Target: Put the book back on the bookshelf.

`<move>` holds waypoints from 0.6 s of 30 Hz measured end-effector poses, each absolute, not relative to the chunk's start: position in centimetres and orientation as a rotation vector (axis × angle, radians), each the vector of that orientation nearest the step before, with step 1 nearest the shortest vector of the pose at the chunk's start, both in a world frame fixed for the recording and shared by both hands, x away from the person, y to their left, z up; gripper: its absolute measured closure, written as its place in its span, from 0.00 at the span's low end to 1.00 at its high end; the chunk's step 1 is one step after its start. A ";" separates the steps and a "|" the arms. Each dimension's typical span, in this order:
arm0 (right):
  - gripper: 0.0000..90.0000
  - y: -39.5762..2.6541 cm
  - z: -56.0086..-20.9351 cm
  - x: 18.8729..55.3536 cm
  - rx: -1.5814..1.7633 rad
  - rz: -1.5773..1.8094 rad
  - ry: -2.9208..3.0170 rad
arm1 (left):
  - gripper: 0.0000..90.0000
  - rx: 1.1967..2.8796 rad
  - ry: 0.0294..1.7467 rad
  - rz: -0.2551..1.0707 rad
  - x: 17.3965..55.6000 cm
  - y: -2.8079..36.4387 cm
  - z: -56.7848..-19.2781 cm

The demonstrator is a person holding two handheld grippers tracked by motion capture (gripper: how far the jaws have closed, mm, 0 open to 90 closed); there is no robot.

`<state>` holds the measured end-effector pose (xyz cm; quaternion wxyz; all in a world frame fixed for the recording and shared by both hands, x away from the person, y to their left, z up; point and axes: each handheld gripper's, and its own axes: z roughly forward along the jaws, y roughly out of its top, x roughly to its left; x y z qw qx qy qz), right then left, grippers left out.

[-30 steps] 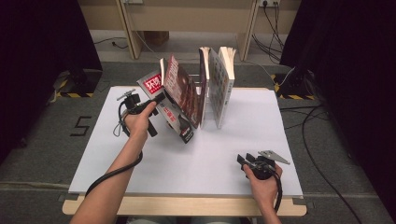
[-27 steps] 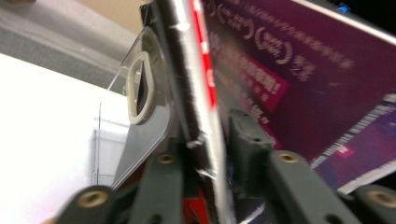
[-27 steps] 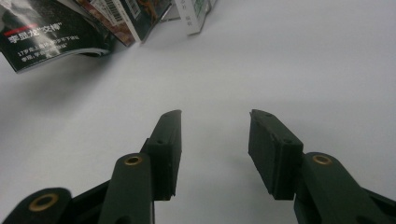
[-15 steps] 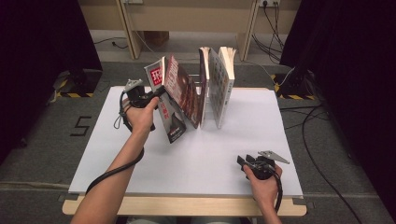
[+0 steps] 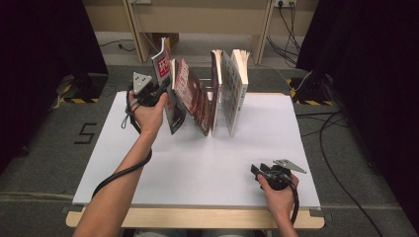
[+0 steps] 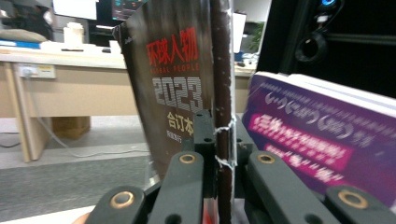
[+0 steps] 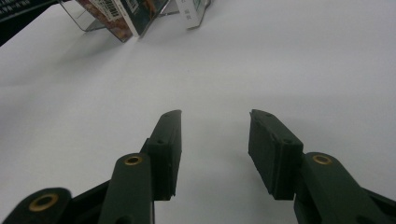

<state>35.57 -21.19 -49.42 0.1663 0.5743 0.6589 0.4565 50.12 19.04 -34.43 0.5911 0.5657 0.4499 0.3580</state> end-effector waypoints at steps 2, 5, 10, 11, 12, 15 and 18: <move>0.61 -21.2 -49.5 35.6 1.640 1.300 1.873 | 0.95 1.331 1.072 0.829 50.0 19.2 -36.4; 0.61 -21.2 -49.5 35.6 1.639 1.301 1.875 | 0.95 1.316 1.076 0.839 49.5 19.5 -37.2; 0.61 -21.1 -49.4 35.5 1.644 1.300 1.875 | 0.94 1.336 1.105 0.828 49.1 20.0 -37.9; 0.61 -21.1 -49.5 35.5 1.636 1.300 1.877 | 0.93 1.340 1.108 0.824 49.1 20.1 -37.9; 0.61 -21.1 -49.5 35.5 1.636 1.300 1.877 | 0.93 1.340 1.108 0.824 49.1 20.1 -37.9; 0.61 -21.0 -49.5 35.6 1.632 1.296 1.882 | 0.90 1.353 1.138 0.783 49.1 20.5 -38.3; 0.61 -21.0 -49.4 35.6 1.624 1.292 1.884 | 0.88 1.340 1.164 0.757 49.2 20.7 -38.5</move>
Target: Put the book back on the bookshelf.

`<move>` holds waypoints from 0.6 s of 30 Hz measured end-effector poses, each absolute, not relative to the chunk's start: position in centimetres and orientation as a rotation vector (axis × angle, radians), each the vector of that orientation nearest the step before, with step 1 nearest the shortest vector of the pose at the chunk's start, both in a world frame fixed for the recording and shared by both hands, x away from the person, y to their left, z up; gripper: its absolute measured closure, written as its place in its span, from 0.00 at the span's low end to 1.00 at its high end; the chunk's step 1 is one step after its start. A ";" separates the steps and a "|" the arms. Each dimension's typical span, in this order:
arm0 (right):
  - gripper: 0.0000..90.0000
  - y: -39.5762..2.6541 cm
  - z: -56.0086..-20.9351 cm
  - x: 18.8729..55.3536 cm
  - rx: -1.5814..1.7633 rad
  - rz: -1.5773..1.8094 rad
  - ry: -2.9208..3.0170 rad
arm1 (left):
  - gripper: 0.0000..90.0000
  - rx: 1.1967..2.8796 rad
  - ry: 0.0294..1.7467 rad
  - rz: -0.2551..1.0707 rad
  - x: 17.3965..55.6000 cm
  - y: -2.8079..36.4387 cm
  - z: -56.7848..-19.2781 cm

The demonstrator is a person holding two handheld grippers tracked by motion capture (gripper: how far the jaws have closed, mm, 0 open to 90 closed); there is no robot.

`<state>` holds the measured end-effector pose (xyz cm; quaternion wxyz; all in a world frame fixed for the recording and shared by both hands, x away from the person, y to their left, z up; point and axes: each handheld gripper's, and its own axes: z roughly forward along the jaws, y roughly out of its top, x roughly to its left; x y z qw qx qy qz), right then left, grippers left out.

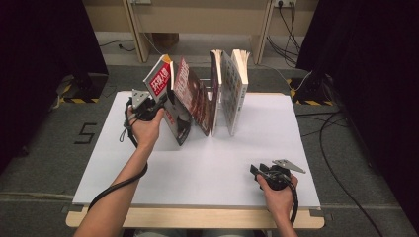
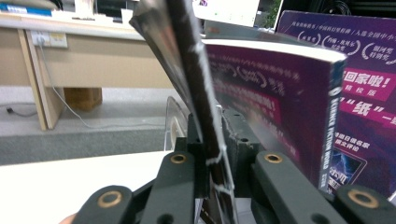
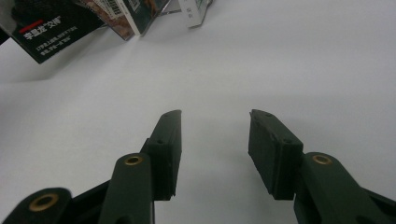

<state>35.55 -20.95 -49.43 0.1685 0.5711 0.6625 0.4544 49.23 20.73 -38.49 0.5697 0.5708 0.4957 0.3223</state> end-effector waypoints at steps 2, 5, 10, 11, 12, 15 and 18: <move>0.61 -21.0 -49.4 35.5 1.632 1.295 1.881 | 0.87 1.345 1.179 0.729 49.5 20.8 -38.7; 0.61 -21.2 -49.4 35.5 1.632 1.294 1.879 | 0.87 1.328 1.198 0.691 49.8 20.8 -38.9; 0.61 -21.2 -49.4 35.5 1.633 1.296 1.880 | 0.86 1.315 1.222 0.653 50.1 20.8 -38.8; 0.61 -21.2 -49.4 35.5 1.635 1.295 1.881 | 0.86 1.304 1.227 0.633 50.1 20.8 -38.8; 0.61 -21.2 -49.4 35.5 1.635 1.295 1.881 | 0.86 1.304 1.227 0.633 50.1 20.8 -38.8; 0.61 -21.2 -49.4 35.5 1.636 1.296 1.881 | 0.85 1.295 1.246 0.596 50.5 21.0 -38.7; 0.61 -21.2 -49.4 35.5 1.637 1.296 1.881 | 0.86 1.285 1.255 0.562 50.7 21.2 -38.6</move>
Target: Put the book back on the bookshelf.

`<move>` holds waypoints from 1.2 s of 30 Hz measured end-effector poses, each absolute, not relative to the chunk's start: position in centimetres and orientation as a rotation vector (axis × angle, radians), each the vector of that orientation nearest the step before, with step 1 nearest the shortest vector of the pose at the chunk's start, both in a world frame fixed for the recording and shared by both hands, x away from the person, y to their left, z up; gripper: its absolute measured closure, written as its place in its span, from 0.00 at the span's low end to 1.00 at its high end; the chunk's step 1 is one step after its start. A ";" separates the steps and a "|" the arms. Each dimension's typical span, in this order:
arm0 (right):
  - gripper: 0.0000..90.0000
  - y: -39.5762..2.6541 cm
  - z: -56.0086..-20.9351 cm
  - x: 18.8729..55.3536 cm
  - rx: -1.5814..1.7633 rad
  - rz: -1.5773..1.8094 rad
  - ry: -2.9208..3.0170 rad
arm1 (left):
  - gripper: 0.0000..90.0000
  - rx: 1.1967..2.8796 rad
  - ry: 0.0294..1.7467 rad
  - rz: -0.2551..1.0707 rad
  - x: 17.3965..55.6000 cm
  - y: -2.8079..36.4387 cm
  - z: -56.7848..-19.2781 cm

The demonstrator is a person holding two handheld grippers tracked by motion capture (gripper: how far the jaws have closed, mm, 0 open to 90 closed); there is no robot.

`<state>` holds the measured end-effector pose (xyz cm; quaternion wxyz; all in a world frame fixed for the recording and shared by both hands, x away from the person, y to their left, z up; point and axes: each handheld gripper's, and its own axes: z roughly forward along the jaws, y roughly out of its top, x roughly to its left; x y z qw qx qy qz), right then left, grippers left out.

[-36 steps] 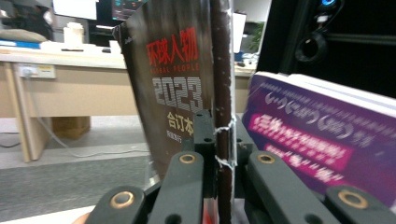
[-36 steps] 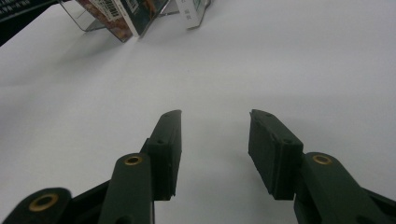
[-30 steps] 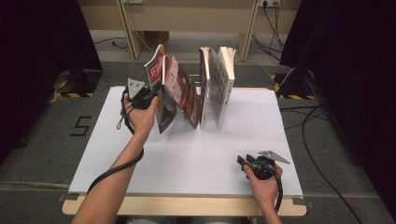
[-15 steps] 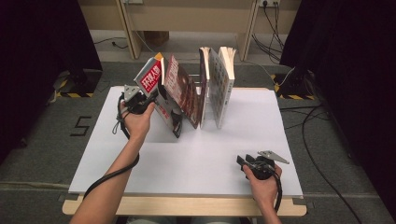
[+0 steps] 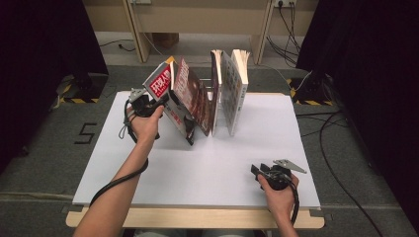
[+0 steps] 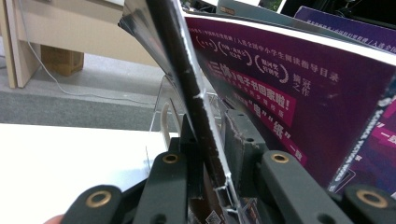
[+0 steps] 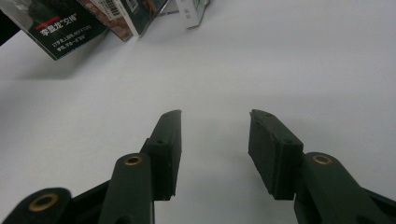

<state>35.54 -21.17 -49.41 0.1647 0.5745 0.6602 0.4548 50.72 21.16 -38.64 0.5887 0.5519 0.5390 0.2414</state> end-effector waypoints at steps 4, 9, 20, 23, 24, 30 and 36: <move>0.61 -21.1 -49.4 35.5 1.646 1.296 1.883 | 0.89 1.277 1.272 0.521 51.0 21.2 -38.5; 0.61 -21.2 -49.4 35.6 1.638 1.289 1.884 | 0.95 1.252 1.295 0.492 51.1 21.1 -37.8; 0.61 -21.3 -49.4 35.5 1.647 1.300 1.878 | 0.96 1.321 1.194 0.699 50.7 19.9 -35.0; 0.61 -21.3 -49.4 35.5 1.642 1.296 1.877 | 0.96 1.310 1.190 0.713 50.6 19.9 -34.8; 0.61 -21.3 -49.4 35.5 1.642 1.297 1.876 | 0.96 1.310 1.190 0.713 50.6 19.9 -34.8; 0.61 -21.2 -49.5 35.5 1.643 1.299 1.877 | 0.96 1.309 1.169 0.746 50.6 19.9 -34.2; 0.61 -21.2 -49.5 35.5 1.649 1.300 1.876 | 0.96 1.317 1.152 0.782 51.0 19.5 -34.1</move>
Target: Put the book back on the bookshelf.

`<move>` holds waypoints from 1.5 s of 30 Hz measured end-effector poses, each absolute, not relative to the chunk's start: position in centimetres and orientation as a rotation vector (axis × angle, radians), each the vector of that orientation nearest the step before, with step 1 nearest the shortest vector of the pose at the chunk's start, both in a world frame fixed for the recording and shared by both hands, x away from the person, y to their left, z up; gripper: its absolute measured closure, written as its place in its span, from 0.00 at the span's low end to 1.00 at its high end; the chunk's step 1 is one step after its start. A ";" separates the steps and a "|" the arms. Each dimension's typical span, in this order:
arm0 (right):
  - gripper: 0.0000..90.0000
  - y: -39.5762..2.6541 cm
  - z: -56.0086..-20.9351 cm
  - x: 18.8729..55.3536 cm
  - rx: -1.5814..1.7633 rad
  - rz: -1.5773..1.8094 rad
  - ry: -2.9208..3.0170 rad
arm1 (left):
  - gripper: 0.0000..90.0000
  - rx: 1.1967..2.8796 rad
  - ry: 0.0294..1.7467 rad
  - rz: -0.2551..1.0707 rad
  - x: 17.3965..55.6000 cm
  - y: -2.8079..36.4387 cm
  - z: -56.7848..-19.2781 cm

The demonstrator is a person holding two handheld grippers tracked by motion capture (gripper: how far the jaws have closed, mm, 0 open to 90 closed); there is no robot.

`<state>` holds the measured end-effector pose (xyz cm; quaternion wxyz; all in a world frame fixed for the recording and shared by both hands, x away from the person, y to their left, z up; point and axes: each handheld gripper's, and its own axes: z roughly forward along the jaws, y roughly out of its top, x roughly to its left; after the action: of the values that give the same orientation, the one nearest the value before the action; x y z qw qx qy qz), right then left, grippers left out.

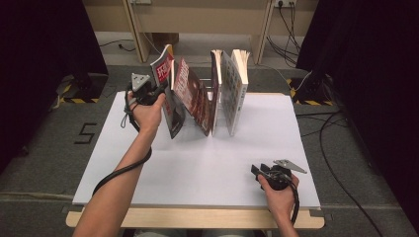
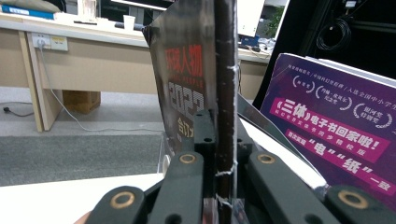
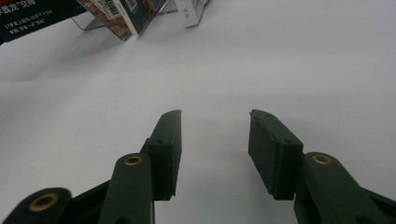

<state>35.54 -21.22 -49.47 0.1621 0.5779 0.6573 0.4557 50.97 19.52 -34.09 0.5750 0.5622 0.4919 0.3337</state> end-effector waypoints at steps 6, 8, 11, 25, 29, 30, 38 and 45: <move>0.61 -21.3 -49.5 35.6 1.651 1.301 1.874 | 0.96 1.319 1.132 0.810 51.3 19.0 -33.6; 0.61 -21.4 -49.5 35.6 1.653 1.301 1.875 | 0.96 1.322 1.117 0.829 51.5 18.7 -33.1; 0.61 -21.4 -49.5 35.6 1.643 1.295 1.879 | 0.96 1.320 1.107 0.850 51.7 18.5 -32.7; 0.62 -21.3 -49.6 35.6 1.647 1.301 1.882 | 0.95 1.325 1.080 0.914 52.4 18.7 -33.4; 0.62 -21.2 -49.5 35.6 1.651 1.302 1.884 | 0.95 1.339 1.073 0.925 52.3 18.9 -34.1; 0.62 -21.3 -49.6 35.6 1.643 1.300 1.885 | 0.95 1.338 1.070 0.923 52.2 19.0 -34.2; 0.62 -21.2 -49.5 35.5 1.651 1.302 1.882 | 0.95 1.390 1.051 0.911 51.6 19.3 -35.4; 0.62 -21.1 -49.5 35.5 1.652 1.300 1.883 | 0.95 1.419 1.037 0.882 50.9 19.5 -35.8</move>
<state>35.49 -21.12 -49.52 0.1590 0.5779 0.6588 0.4548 50.91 19.52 -35.79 0.5544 0.6007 0.4387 0.3733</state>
